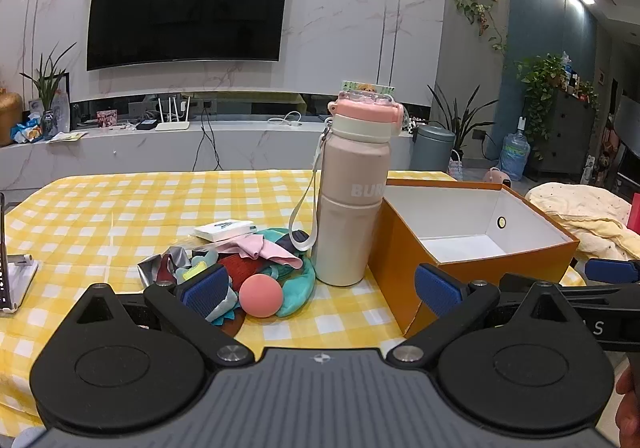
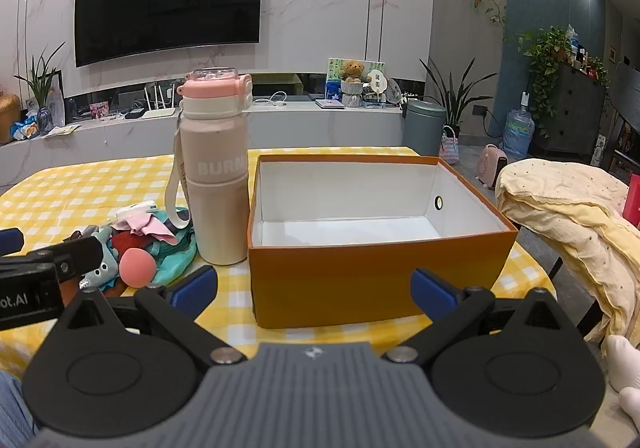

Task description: Organize soft objects

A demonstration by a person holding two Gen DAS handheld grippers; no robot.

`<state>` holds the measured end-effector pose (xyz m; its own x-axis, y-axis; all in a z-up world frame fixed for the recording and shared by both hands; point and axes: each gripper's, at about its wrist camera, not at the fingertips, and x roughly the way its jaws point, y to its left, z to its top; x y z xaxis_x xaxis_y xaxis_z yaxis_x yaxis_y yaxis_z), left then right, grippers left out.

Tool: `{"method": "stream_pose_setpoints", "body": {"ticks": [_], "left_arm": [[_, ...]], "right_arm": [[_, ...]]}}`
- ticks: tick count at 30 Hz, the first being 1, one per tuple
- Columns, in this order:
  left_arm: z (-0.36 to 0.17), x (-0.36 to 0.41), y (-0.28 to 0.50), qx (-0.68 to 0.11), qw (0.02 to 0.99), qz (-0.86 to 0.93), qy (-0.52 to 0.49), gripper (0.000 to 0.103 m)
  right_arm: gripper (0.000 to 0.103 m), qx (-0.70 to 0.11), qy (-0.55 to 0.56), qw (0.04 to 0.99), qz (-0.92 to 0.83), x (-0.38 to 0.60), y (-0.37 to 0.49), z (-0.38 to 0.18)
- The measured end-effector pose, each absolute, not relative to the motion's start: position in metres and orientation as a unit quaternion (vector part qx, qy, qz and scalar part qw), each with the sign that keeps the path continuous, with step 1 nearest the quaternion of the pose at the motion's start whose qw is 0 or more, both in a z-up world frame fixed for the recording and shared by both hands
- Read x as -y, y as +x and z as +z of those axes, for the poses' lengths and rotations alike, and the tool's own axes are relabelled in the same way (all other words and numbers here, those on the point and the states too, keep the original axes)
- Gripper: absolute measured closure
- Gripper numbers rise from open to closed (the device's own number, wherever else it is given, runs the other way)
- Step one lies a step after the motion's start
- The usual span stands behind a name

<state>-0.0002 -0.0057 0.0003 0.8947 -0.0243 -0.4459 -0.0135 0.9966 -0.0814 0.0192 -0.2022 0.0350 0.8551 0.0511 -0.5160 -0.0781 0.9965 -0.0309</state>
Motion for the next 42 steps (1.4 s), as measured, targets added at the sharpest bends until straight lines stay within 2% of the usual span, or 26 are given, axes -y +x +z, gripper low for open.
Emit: {"method": "stream_pose_setpoints", "body": {"ticks": [42], "left_arm": [[-0.0019,0.0071,-0.0036,-0.238,0.97,-0.01,-0.056,0.0]], "right_arm": [[0.002,-0.282,-0.023,0.959,0.022,0.2002,0.0206,0.0331]]}}
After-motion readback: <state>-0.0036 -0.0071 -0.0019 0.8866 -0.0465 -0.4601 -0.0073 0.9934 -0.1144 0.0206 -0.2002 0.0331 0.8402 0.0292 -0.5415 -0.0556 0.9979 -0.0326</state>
